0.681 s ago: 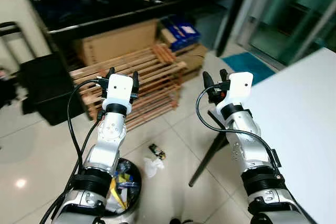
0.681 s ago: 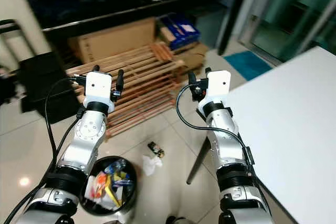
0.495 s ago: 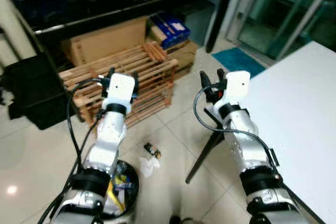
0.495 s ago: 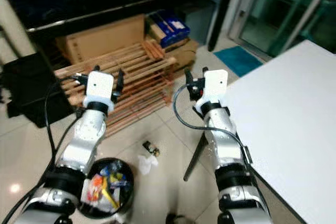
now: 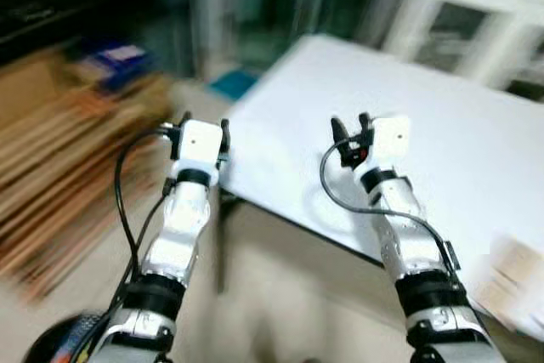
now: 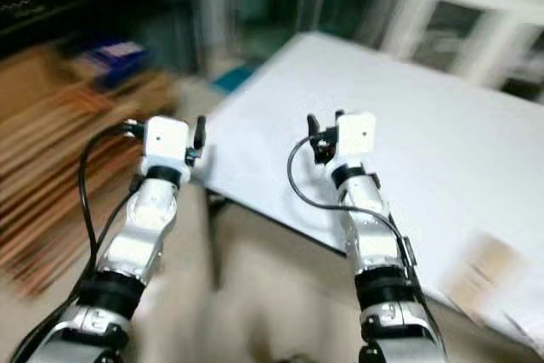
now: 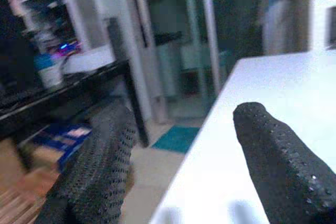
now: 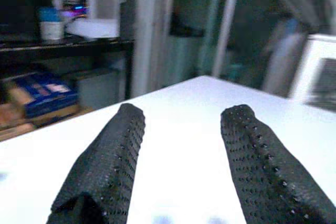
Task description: Picking trash to rubbish bin
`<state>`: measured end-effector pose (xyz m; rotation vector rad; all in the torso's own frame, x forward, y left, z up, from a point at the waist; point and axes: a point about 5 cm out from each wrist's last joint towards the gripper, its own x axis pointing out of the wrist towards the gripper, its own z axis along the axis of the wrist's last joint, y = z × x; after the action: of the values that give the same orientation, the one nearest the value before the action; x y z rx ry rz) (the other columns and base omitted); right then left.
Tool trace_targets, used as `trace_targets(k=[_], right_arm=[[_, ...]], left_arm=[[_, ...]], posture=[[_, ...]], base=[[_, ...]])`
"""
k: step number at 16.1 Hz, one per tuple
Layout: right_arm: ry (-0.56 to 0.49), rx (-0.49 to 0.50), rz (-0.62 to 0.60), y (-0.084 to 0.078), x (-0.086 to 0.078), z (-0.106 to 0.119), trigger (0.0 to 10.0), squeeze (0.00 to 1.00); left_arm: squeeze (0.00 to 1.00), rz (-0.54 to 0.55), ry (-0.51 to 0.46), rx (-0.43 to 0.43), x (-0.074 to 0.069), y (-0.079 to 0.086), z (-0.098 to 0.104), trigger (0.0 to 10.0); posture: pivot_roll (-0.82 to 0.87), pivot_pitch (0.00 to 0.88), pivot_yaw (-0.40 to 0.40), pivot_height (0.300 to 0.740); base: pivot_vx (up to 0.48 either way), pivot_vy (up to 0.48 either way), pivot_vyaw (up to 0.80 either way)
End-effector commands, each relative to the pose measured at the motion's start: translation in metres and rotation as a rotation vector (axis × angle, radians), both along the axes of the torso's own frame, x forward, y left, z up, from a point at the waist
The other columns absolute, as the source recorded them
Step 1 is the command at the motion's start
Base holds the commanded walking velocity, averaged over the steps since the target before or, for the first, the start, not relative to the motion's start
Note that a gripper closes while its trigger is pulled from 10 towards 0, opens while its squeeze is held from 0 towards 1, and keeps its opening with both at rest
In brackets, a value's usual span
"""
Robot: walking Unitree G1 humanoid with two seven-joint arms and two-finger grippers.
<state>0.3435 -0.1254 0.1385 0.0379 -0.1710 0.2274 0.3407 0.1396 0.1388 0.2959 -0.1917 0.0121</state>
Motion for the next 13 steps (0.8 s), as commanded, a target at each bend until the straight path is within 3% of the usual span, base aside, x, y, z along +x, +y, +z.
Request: trace_targets(k=[1, 13], right_arm=[[-0.010, 0.014, 0.007, 0.0040, 0.0007, 0.0044, 10.0, 0.00], [0.013, 0.000, 0.018, 0.0058, 0.0002, 0.0012, 10.0, 0.00]], left_arm=[[0.00, 0.003, -0.011, 0.002, 0.0010, 0.0025, 0.0039, 10.0], [0.00, 0.000, 0.011, 0.008, 0.0031, 0.0045, 0.0023, 10.0]], posture=[[0.01, 0.012, -0.057, 0.740], [0.01, 0.023, -0.062, 0.740]], base=[[0.000, 0.000, -0.79], [0.000, 0.000, -0.79]])
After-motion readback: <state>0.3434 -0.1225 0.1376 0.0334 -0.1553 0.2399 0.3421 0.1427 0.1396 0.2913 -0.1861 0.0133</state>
